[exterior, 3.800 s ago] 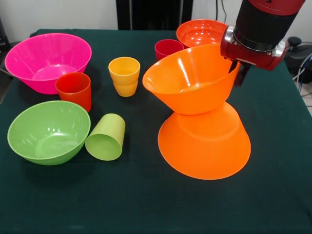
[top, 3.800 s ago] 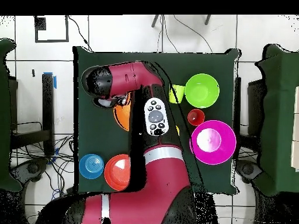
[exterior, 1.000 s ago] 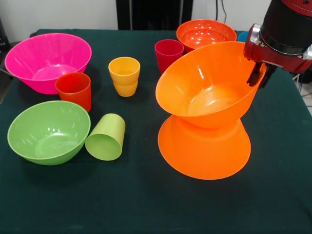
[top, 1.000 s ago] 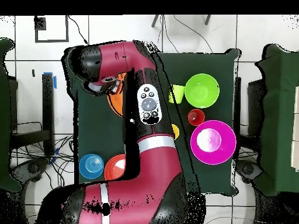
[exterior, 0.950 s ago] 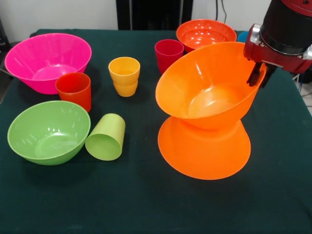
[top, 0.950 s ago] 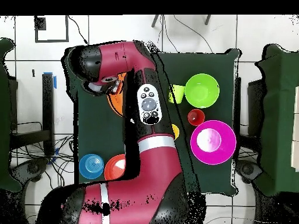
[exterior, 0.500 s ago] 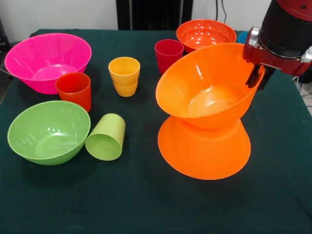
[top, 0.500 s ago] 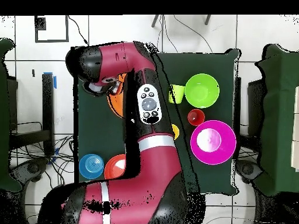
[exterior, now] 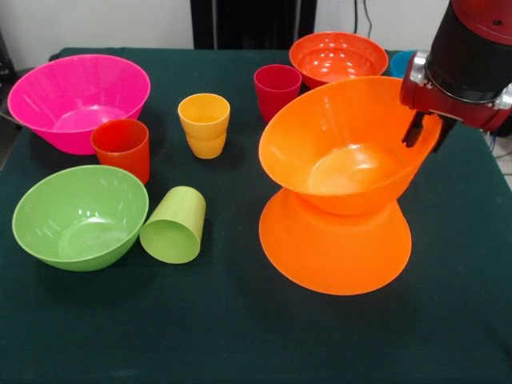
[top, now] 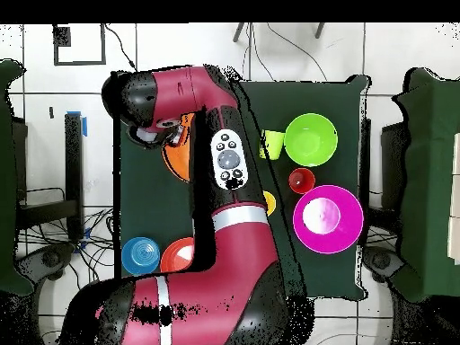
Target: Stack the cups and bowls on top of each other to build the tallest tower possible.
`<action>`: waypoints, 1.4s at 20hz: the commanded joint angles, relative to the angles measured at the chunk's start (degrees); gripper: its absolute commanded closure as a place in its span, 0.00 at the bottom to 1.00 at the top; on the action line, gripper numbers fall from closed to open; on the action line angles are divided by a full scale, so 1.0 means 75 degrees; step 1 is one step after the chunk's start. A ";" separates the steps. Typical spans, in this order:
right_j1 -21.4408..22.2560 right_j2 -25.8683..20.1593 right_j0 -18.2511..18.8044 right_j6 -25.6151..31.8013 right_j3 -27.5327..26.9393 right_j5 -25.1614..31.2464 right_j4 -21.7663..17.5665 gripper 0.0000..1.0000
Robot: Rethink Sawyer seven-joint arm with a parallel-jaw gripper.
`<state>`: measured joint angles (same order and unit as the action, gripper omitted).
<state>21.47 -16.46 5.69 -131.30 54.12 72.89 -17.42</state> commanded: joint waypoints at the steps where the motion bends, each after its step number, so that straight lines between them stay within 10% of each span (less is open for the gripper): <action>1: -0.0037 -0.0633 -0.0119 0.2113 -0.0221 -0.0061 -0.0431 0.00; 28: 0.0041 -0.0554 -0.0144 0.2150 -0.0089 -0.0222 -0.0565 0.00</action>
<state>21.40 -16.49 4.89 -131.30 54.10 72.88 -17.87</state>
